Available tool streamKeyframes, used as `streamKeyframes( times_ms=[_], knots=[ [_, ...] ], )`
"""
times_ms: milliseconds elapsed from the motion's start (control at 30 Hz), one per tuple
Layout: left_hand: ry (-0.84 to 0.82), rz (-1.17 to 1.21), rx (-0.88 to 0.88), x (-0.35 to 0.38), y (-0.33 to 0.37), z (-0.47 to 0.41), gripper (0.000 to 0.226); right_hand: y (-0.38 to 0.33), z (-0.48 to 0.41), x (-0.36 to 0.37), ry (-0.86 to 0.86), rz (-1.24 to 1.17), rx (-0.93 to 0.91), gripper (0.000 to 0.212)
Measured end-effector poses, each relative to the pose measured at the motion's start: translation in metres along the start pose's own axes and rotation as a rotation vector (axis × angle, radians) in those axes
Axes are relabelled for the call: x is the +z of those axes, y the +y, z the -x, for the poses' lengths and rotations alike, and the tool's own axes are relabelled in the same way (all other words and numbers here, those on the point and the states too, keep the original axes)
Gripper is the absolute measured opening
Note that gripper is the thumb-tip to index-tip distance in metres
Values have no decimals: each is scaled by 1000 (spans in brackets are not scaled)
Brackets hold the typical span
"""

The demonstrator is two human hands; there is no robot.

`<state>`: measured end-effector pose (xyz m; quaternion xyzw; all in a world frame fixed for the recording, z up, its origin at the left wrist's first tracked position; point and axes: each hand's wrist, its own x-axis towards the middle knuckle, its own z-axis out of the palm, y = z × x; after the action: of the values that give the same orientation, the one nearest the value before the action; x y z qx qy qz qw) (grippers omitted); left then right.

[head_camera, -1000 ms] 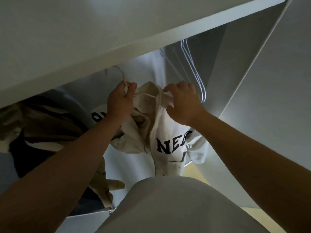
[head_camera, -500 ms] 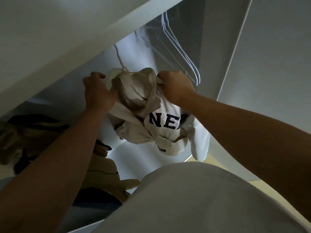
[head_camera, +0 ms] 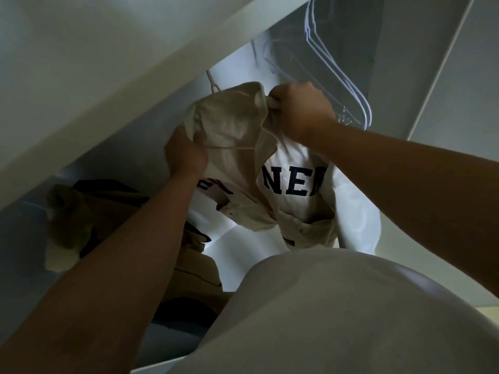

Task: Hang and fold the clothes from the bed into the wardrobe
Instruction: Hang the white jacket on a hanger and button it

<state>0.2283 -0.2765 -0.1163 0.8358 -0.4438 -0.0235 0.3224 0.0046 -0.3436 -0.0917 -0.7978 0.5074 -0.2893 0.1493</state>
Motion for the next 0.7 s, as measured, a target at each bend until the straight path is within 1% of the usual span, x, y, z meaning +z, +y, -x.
streamKeyframes(
  times_ms=[100, 200, 267, 367, 433, 500, 567, 633, 700],
  knots=[
    [13, 114, 85, -4, 17, 4, 34, -12, -6, 4, 31, -32, 16, 17],
    [35, 137, 94, -16, 20, 2, 31, -22, -10, 8, 55, -30, 43, 15],
    [11, 128, 96, -25, 17, -4, 31, -27, -13, 11, 43, -27, 79, 16],
    [-70, 92, 85, -32, 8, -10, 37, -34, -19, 17, -6, -6, 111, 17],
    [-116, 69, 78, -32, -2, -11, 42, -38, -19, 24, -36, 40, 138, 21],
    [-148, 65, 74, -27, -13, -9, 42, -36, -16, 31, -54, 108, 183, 24],
    [-163, 65, 74, -18, -23, -4, 46, -32, -11, 39, -75, 169, 219, 20],
    [-151, 78, 69, -10, -31, 0, 54, -29, -8, 46, -83, 209, 217, 13],
    [-135, 98, 31, -2, -35, 4, 63, -26, -5, 52, -68, 242, 183, 19]
  ],
)
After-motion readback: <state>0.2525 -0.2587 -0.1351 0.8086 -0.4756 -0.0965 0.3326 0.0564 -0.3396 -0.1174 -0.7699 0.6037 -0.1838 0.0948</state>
